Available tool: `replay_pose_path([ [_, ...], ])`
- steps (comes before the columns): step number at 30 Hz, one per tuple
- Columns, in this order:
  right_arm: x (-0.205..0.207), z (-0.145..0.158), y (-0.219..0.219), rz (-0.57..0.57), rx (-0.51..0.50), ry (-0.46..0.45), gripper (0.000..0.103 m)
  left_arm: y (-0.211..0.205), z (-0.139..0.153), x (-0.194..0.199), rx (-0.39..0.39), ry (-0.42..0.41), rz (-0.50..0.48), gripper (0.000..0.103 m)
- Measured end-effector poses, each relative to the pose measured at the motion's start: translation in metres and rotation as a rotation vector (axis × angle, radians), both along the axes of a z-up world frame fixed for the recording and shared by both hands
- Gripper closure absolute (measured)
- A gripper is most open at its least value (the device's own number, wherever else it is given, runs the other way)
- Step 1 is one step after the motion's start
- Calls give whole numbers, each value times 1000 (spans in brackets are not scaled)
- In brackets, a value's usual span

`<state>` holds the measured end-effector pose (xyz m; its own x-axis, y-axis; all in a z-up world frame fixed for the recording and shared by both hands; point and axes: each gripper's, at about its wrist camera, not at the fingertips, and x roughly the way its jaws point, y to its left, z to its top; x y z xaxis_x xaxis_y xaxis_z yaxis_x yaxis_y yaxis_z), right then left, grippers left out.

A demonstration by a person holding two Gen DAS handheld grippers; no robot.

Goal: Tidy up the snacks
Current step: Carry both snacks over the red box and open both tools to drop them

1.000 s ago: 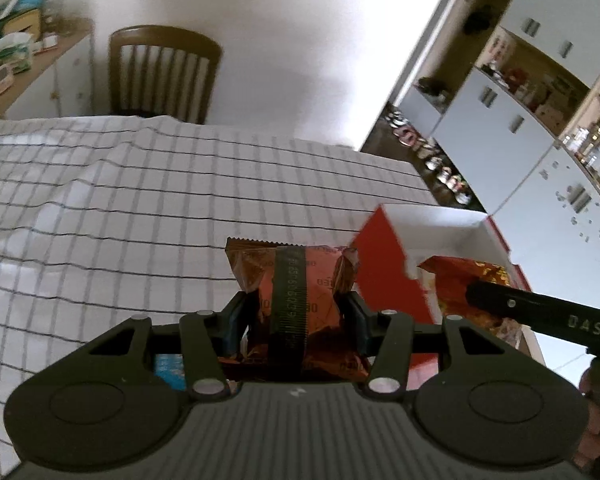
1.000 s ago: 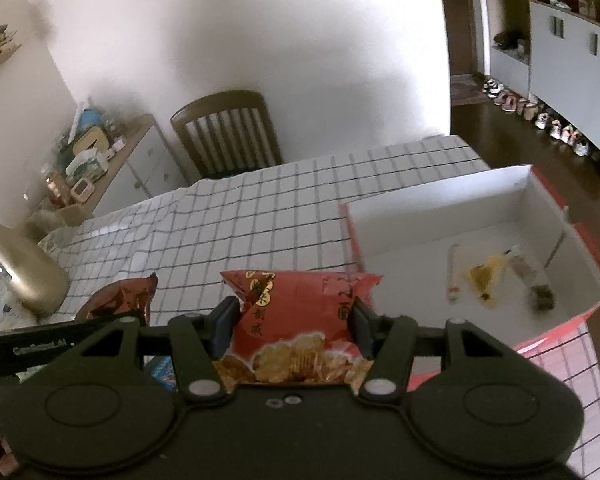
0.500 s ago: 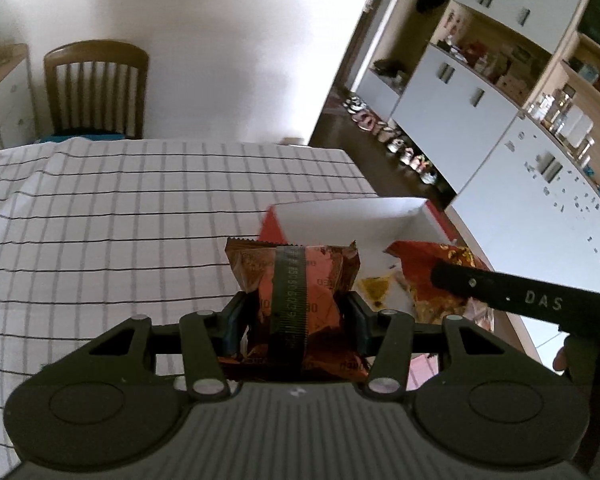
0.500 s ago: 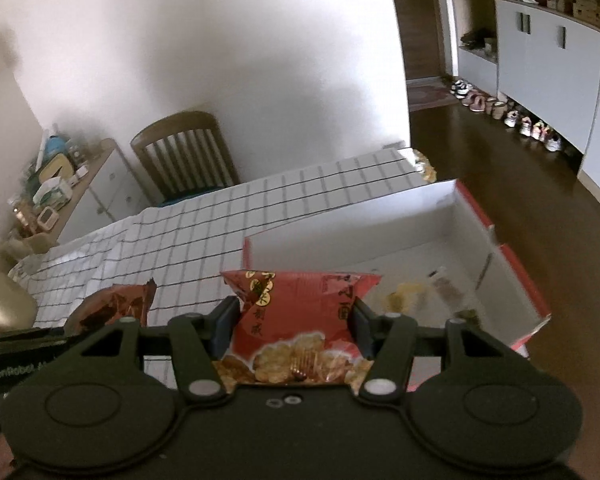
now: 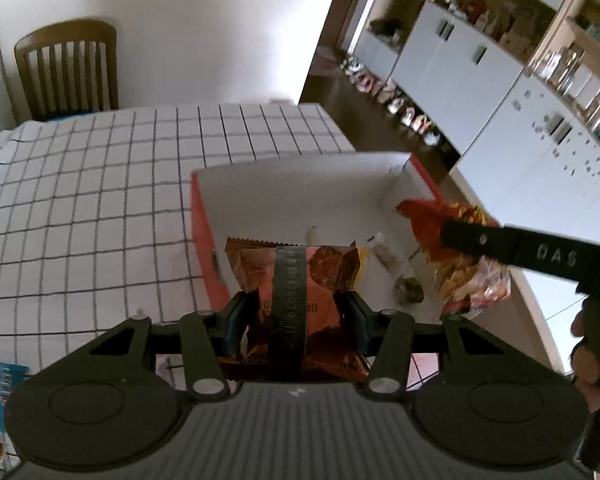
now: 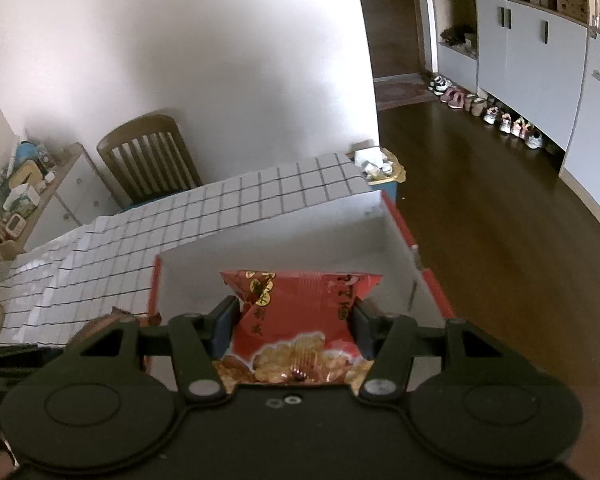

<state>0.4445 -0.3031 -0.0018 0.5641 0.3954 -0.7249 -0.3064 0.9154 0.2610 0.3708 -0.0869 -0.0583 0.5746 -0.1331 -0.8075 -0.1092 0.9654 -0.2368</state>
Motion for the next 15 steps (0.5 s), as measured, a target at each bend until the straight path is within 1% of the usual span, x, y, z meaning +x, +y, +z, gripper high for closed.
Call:
replay_pose_path([
  [3,13,-8,-3,1,-11,15,45,-11,-12,13,25,32,-3,52],
  [6,28,-17,-4,9,-19,32,45,-18,-24,26,30,66,6,52],
  [10,47,-30,1,47,-22,71,45,-24,-33,45,72,86,22,52],
  [15,64,-45,10,83,-25,85,45,-27,-48,69,120,114,48,52],
])
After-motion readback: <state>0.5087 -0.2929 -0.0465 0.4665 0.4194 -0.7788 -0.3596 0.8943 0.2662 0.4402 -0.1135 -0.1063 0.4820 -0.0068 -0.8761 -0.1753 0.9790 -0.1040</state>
